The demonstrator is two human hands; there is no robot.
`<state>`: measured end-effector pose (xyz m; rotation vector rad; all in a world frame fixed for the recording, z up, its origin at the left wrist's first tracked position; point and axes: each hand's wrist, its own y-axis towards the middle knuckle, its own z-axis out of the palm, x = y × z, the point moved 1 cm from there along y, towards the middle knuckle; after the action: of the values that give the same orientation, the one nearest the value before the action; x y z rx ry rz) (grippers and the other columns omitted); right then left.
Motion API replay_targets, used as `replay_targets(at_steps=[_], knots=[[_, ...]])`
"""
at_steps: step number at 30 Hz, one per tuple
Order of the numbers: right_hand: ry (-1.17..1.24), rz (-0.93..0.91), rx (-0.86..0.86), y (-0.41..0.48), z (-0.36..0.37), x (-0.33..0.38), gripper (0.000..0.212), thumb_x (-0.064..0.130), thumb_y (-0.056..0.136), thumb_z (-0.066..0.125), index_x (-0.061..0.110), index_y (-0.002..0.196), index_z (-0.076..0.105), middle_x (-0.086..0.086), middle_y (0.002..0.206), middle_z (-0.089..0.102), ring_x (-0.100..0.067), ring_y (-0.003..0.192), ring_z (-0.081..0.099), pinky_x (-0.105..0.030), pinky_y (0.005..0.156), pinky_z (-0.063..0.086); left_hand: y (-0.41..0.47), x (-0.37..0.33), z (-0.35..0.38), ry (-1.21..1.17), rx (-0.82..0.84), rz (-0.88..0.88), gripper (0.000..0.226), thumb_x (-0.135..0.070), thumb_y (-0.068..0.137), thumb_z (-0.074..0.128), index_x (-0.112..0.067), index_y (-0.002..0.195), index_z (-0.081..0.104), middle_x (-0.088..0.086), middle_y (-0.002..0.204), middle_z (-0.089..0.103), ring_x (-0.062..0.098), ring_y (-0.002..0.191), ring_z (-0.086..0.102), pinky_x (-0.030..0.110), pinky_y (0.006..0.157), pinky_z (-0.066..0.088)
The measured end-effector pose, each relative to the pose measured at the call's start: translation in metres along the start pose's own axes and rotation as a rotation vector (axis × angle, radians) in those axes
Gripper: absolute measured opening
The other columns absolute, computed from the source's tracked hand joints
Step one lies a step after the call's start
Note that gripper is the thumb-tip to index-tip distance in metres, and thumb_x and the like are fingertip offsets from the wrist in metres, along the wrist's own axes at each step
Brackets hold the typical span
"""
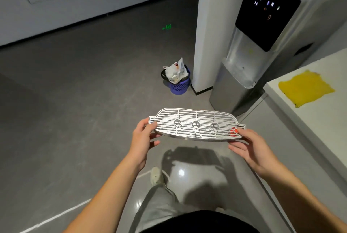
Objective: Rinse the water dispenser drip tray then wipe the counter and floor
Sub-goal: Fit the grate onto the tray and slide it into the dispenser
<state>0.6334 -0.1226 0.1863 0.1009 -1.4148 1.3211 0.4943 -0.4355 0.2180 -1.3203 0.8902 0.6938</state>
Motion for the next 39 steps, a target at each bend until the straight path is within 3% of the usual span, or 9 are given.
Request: replay_targets(at_steps=[5, 8, 13, 21, 23, 27, 32, 35, 39], knots=[[0.102, -0.02, -0.116, 0.033, 0.05, 0.019, 0.033, 0.024, 0.089, 0.069, 0.007, 0.117, 0.07, -0.014, 0.112, 0.078, -0.028, 0.097, 0.077, -0.043, 0.086, 0.062, 0.105, -0.06, -0.003, 0.09, 0.182, -0.026, 0.023, -0.033, 0.097, 0.064, -0.025, 0.118, 0.068, 0.0, 0.099, 0.077, 0.014, 0.085, 0.069, 0.025, 0.065, 0.054], [0.21, -0.055, -0.168, 0.044, 0.068, 0.029, 0.027, 0.024, 0.078, 0.072, 0.012, 0.101, 0.078, -0.015, 0.1, 0.077, -0.03, 0.089, 0.077, -0.048, 0.088, 0.063, 0.156, -0.089, 0.008, 0.145, 0.278, -0.058, 0.028, -0.036, 0.095, 0.066, -0.026, 0.121, 0.067, 0.002, 0.098, 0.077, 0.013, 0.082, 0.07, 0.027, 0.068, 0.054], [0.282, -0.117, -0.307, 0.086, 0.077, 0.051, 0.022, 0.018, 0.095, 0.064, 0.007, 0.114, 0.07, -0.015, 0.105, 0.074, -0.031, 0.093, 0.072, -0.045, 0.087, 0.061, 0.237, -0.121, 0.056, 0.187, 0.379, -0.095, 0.034, -0.032, 0.087, 0.071, -0.018, 0.118, 0.068, 0.005, 0.079, 0.068, 0.015, 0.067, 0.06, 0.03, 0.063, 0.049], [0.364, -0.119, -0.436, 0.174, 0.057, 0.084, 0.026, 0.02, 0.096, 0.066, 0.007, 0.119, 0.068, -0.015, 0.109, 0.076, -0.033, 0.099, 0.071, -0.047, 0.09, 0.06, 0.337, -0.152, 0.151, 0.281, 0.522, -0.094, 0.007, -0.029, 0.097, 0.067, -0.031, 0.103, 0.071, -0.006, 0.101, 0.078, 0.01, 0.089, 0.07, 0.026, 0.073, 0.053], [0.401, -0.109, -0.488, 0.196, 0.051, 0.092, 0.021, 0.018, 0.097, 0.065, 0.008, 0.115, 0.068, -0.015, 0.107, 0.077, -0.034, 0.097, 0.071, -0.048, 0.088, 0.06, 0.362, -0.157, 0.177, 0.295, 0.569, -0.083, 0.012, -0.029, 0.098, 0.066, -0.033, 0.096, 0.077, -0.005, 0.099, 0.076, 0.01, 0.087, 0.067, 0.022, 0.068, 0.051], [0.384, -0.091, -0.56, 0.236, 0.042, 0.109, 0.021, 0.022, 0.099, 0.062, 0.014, 0.118, 0.065, -0.014, 0.115, 0.075, -0.031, 0.103, 0.069, -0.042, 0.084, 0.059, 0.414, -0.16, 0.229, 0.313, 0.617, -0.141, 0.018, -0.029, 0.099, 0.064, -0.026, 0.114, 0.074, 0.006, 0.106, 0.067, 0.019, 0.095, 0.058, 0.028, 0.076, 0.043], [0.503, -0.056, -0.661, 0.295, 0.025, 0.119, 0.02, 0.021, 0.096, 0.067, 0.015, 0.115, 0.064, -0.013, 0.117, 0.077, -0.028, 0.107, 0.071, -0.047, 0.1, 0.056, 0.491, -0.146, 0.297, 0.307, 0.604, -0.212, 0.015, -0.015, 0.103, 0.055, -0.015, 0.101, 0.07, 0.007, 0.094, 0.07, 0.017, 0.077, 0.063, 0.034, 0.076, 0.051], [0.553, -0.06, -0.709, 0.337, 0.016, 0.12, 0.015, 0.019, 0.096, 0.066, 0.016, 0.111, 0.067, -0.011, 0.112, 0.079, -0.023, 0.097, 0.075, -0.04, 0.093, 0.058, 0.541, -0.131, 0.333, 0.374, 0.686, -0.188, 0.013, -0.019, 0.102, 0.055, -0.013, 0.097, 0.067, 0.002, 0.075, 0.068, 0.02, 0.063, 0.061, 0.026, 0.057, 0.052], [0.65, -0.034, -0.784, 0.391, -0.001, 0.117, 0.014, 0.015, 0.096, 0.066, 0.015, 0.109, 0.07, -0.013, 0.114, 0.077, -0.028, 0.105, 0.069, -0.039, 0.09, 0.057, 0.594, -0.113, 0.376, 0.43, 0.783, -0.227, 0.016, -0.019, 0.096, 0.063, -0.016, 0.104, 0.076, 0.007, 0.099, 0.076, 0.021, 0.092, 0.07, 0.036, 0.086, 0.055]])
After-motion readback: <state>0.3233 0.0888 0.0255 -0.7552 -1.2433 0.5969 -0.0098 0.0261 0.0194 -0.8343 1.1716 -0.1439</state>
